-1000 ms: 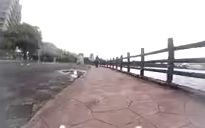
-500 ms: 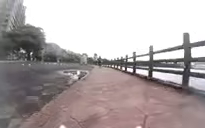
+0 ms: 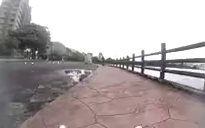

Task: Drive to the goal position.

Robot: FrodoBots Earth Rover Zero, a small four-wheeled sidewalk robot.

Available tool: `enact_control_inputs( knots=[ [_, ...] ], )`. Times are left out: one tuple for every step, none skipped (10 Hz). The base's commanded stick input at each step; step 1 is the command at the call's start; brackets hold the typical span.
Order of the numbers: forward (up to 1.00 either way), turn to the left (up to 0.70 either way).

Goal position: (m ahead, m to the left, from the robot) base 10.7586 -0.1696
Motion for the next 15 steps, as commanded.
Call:
enact_control_inputs(
  knots=[
    [1.00,0.09],
    [1.00,0.09],
    [1.00,0.09],
    [1.00,0.09],
    [1.00,0.09],
    [1.00,0.09],
    [1.00,-0.05],
    [1.00,-0.23],
    [1.00,-0.27],
    [1.00,-0.31],
    [1.00,-0.31],
    [1.00,-0.31],
    [1.00,-0.31],
    [1.00,-0.31],
    [1.00,-0.31]
  ],
)
